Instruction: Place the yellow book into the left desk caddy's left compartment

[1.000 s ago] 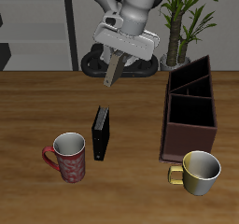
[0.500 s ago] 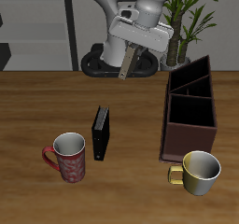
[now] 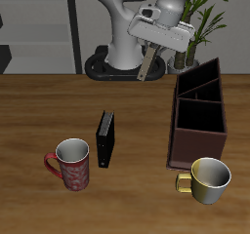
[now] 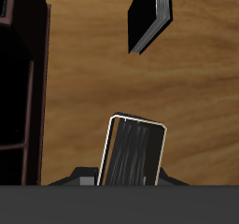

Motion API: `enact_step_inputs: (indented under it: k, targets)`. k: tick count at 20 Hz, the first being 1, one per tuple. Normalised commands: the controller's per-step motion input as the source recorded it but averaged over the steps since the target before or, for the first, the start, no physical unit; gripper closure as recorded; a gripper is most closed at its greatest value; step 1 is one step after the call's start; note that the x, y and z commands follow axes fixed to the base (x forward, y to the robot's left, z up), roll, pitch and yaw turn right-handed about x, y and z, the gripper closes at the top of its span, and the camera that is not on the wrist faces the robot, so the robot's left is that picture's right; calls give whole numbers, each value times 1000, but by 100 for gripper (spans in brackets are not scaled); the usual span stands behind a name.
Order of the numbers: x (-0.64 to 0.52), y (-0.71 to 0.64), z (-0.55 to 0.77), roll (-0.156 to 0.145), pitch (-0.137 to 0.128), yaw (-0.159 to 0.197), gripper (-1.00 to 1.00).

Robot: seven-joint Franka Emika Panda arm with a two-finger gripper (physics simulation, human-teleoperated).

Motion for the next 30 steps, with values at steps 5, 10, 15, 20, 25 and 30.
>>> enact_step_inputs:
  k: [5,10,15,20,25,30]
  targets:
    - [-200,193,-22,-42,-9,-16,100]
    - [-256,209,-69,-71,-4,-25,100]
    - [-306,387,-53,-52,-28,-1,100]
    - [-161,431,-62,35,-22,51,100]
    - [-24,325,-3,47,-13,30,100]
    - [65,169,46,41,10,8,100]
